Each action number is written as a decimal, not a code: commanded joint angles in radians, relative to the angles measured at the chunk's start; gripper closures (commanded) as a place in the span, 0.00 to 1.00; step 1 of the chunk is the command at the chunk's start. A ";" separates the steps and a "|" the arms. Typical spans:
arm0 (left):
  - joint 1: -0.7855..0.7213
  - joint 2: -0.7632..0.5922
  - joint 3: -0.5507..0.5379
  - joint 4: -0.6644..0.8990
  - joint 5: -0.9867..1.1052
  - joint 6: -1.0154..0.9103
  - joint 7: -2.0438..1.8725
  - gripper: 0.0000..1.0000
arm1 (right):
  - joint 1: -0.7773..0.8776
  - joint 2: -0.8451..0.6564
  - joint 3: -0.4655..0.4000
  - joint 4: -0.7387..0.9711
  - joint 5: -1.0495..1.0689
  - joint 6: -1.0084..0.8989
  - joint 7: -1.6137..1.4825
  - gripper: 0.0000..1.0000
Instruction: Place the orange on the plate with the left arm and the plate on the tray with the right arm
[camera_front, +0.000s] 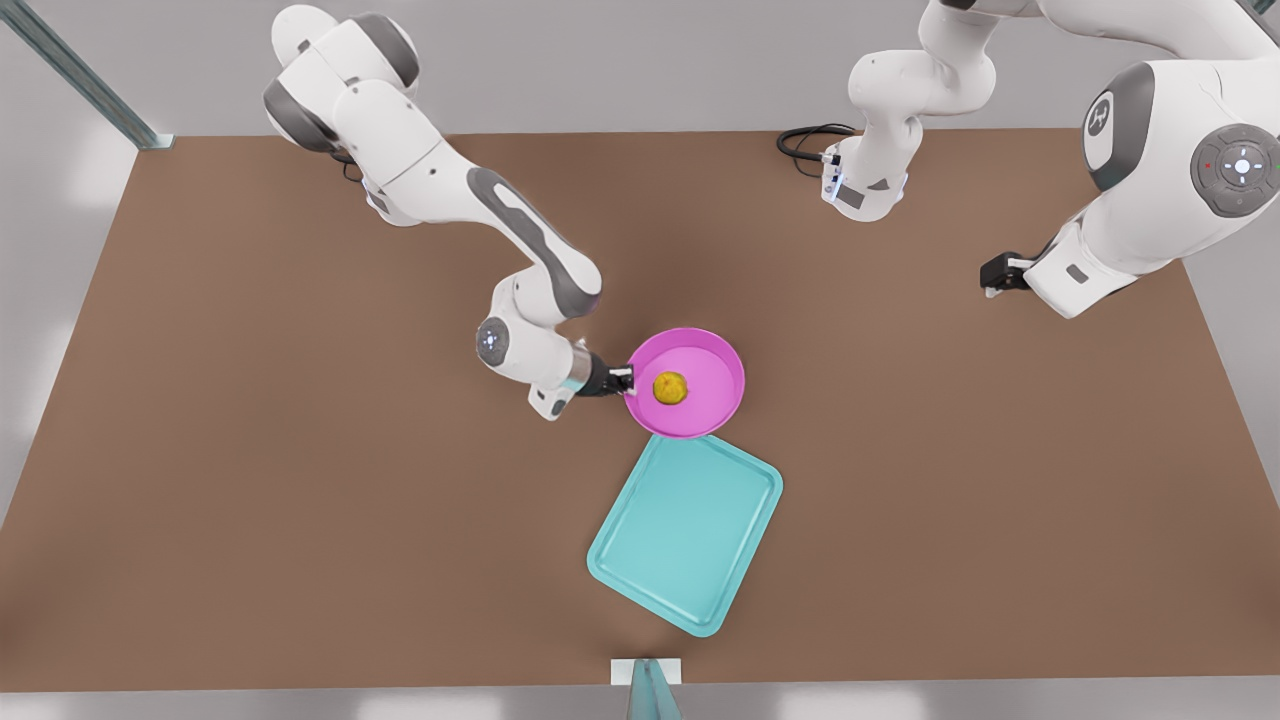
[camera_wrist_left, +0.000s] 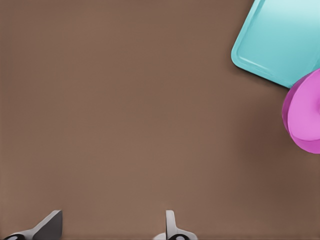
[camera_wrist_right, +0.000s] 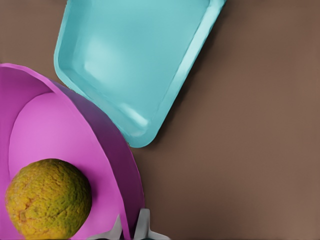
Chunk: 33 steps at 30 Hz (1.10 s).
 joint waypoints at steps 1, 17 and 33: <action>0.001 -0.002 0.000 0.000 0.002 -0.008 0.009 0.00 | -0.019 0.020 -0.003 0.070 0.016 -0.049 0.015 0.79; 0.001 -0.005 0.004 0.013 -0.014 -0.027 0.015 0.00 | -0.003 0.521 -0.023 0.714 0.004 -0.085 0.058 0.79; 0.001 -0.006 0.001 0.054 -0.040 -0.140 0.019 0.00 | -0.011 0.472 -0.130 0.719 -0.001 -0.220 0.061 0.00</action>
